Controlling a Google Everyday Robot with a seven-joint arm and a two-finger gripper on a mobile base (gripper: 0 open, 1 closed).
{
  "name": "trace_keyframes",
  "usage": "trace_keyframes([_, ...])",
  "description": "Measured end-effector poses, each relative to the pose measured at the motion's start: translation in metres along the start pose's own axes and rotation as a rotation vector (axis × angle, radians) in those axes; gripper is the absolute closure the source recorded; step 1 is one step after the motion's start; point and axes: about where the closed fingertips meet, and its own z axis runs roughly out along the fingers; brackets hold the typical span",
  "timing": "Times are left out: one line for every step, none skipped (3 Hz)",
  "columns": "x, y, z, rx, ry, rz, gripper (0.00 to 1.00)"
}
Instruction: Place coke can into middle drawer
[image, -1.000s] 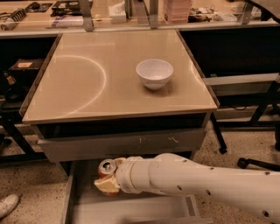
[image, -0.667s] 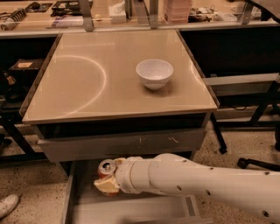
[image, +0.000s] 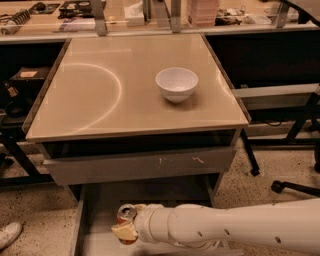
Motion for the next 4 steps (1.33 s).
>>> trace_keyframes([0.0,-0.001,0.001,0.003,-0.002,0.003,1.0])
trace_keyframes([0.007,-0.002,0.01,0.021,-0.011,0.02,1.0])
trace_keyframes([0.023,-0.016,0.029,0.064,-0.026,0.046,1.0])
trace_keyframes([0.038,-0.033,0.046,0.111,-0.043,0.073,1.0])
